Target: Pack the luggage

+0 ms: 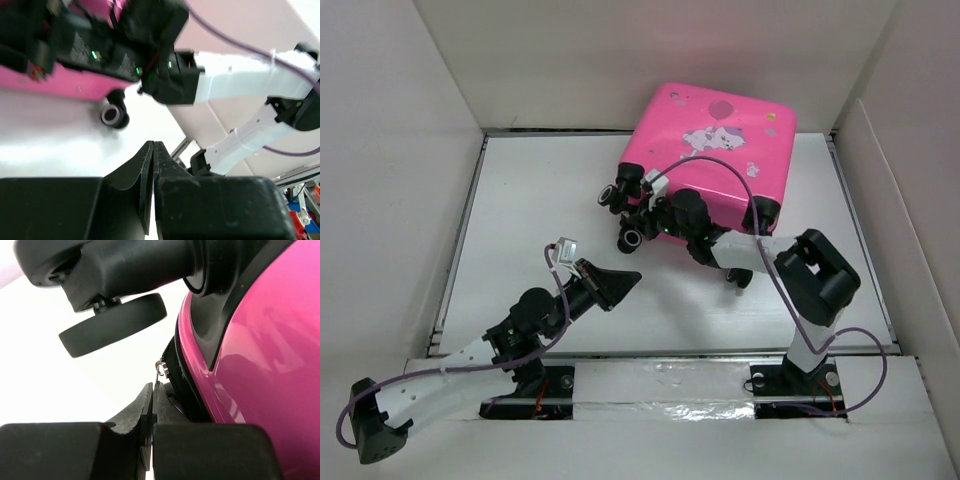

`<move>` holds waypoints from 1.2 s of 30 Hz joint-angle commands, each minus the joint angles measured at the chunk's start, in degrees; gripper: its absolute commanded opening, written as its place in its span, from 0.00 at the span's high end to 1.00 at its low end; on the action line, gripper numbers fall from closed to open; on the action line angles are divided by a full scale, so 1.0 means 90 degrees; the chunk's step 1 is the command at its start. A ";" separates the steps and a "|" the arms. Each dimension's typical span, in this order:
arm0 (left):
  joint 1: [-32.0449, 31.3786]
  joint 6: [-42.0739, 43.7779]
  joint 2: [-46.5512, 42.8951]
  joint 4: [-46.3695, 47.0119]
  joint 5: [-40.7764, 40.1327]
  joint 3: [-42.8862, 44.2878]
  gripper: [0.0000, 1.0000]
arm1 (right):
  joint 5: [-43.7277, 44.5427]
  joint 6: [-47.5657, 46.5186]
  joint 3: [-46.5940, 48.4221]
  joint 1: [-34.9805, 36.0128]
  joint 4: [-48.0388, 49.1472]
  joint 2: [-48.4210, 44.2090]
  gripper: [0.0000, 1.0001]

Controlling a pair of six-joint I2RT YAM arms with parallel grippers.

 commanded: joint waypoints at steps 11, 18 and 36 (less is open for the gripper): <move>0.0017 0.1316 0.1806 -0.1400 -0.1496 0.2414 0.68 | -0.0897 0.1030 -0.3147 0.0340 0.0741 -0.2749 1.00; 0.0399 0.1453 0.2569 -0.2720 -0.0209 0.3199 0.36 | 0.0031 0.0962 -0.4271 -0.0264 -0.0605 -0.4674 1.00; 0.0341 0.1443 0.4023 -0.0408 0.1667 0.2796 0.55 | 0.0771 0.1624 -0.4184 0.0943 0.0570 -0.4345 1.00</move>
